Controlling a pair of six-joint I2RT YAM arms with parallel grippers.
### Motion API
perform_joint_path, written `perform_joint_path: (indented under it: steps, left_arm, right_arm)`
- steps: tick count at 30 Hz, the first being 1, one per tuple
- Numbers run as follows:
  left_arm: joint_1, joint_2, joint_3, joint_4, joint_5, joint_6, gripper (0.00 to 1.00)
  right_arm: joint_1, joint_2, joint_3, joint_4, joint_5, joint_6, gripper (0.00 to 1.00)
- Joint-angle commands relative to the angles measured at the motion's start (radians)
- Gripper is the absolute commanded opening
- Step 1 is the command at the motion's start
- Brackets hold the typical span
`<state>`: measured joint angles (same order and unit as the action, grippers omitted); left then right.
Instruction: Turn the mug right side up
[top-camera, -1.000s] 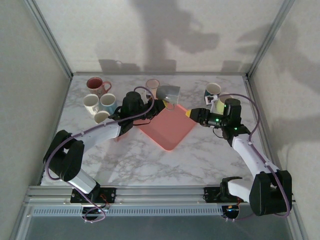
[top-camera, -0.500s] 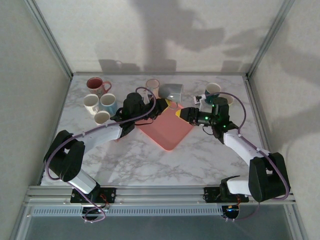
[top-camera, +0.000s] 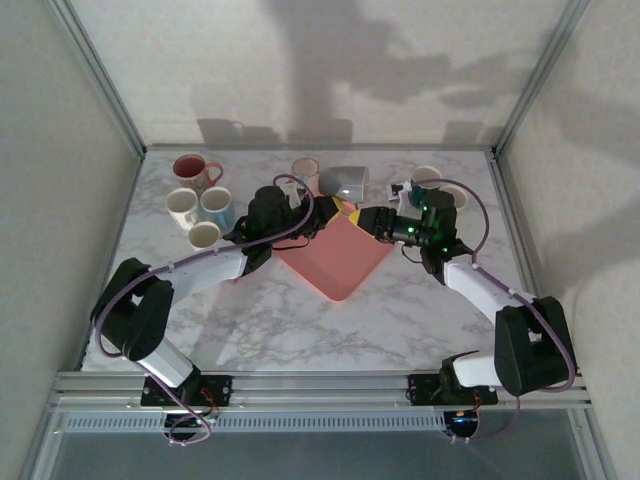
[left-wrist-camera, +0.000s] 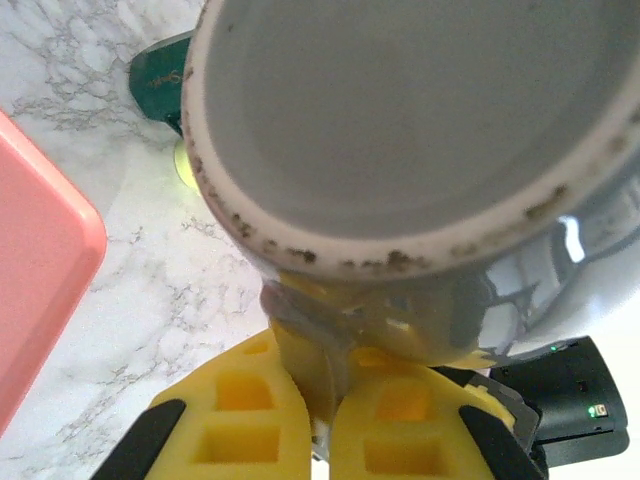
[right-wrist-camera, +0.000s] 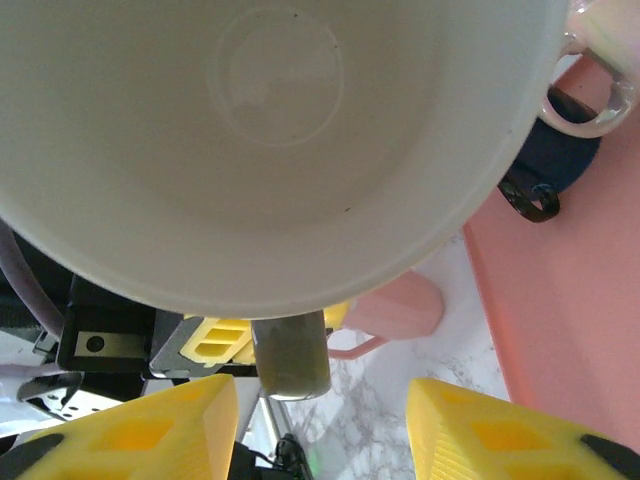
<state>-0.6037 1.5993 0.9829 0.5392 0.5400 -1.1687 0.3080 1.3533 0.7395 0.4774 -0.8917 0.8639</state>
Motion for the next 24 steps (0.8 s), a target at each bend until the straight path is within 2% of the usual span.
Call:
perform_joint_path:
  steps: [1, 13, 22, 24]
  left_arm:
    - [-0.014, -0.006, 0.004, 0.137, 0.024, -0.024, 0.00]
    - [-0.030, 0.005, -0.016, 0.166, 0.021, -0.061, 0.00]
    - [-0.044, 0.035, -0.025, 0.200, 0.002, -0.093, 0.00]
    - [-0.045, 0.038, -0.027, 0.196, -0.003, -0.094, 0.06]
  right_arm:
    - [0.015, 0.023, 0.034, 0.088, 0.013, 0.043, 0.46]
    - [0.030, 0.056, 0.034, 0.198, 0.066, 0.120, 0.31]
    - [0.033, 0.056, 0.035, 0.205, 0.080, 0.121, 0.07]
    - [0.033, 0.048, 0.042, 0.188, 0.084, 0.108, 0.04]
